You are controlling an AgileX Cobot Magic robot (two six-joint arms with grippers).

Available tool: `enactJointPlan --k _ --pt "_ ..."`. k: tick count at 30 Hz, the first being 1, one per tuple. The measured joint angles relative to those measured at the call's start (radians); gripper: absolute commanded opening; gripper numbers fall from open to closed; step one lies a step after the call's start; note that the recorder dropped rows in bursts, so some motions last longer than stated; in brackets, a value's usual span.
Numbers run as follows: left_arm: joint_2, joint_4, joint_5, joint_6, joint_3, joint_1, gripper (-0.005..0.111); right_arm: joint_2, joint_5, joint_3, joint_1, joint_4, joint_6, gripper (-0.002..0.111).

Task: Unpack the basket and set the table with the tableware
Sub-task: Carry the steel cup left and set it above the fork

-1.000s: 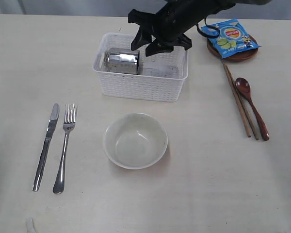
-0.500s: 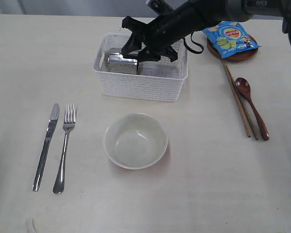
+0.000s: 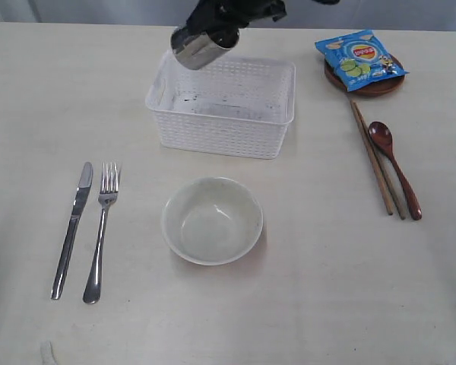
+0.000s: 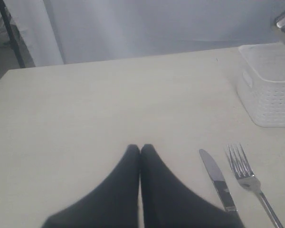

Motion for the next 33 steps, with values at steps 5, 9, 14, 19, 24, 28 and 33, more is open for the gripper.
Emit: enactJointPlan --k 5,9,14,19,24,28,33 --pt "0.000 0.000 0.000 0.000 0.000 0.000 0.000 -0.028 0.166 -0.139 0.173 -0.251 0.130 -0.001" --pt "0.000 0.000 0.000 0.000 0.000 0.000 0.000 -0.022 0.185 -0.235 0.350 -0.492 0.269 -0.001" --pt "0.000 0.000 0.000 0.000 0.000 0.000 0.000 0.056 0.191 -0.380 0.442 -0.649 0.415 -0.001" --pt "0.000 0.000 0.000 0.000 0.000 0.000 0.000 0.205 0.242 -0.578 0.453 -0.681 0.453 -0.001" --pt "0.000 0.000 0.000 0.000 0.000 0.000 0.000 0.368 0.280 -0.703 0.453 -0.685 0.464 -0.001" --pt "0.000 0.000 0.000 0.000 0.000 0.000 0.000 0.444 0.287 -0.721 0.453 -0.687 0.484 -0.001" --pt "0.000 0.000 0.000 0.000 0.000 0.000 0.000 0.472 0.291 -0.721 0.454 -0.695 0.488 -0.001"
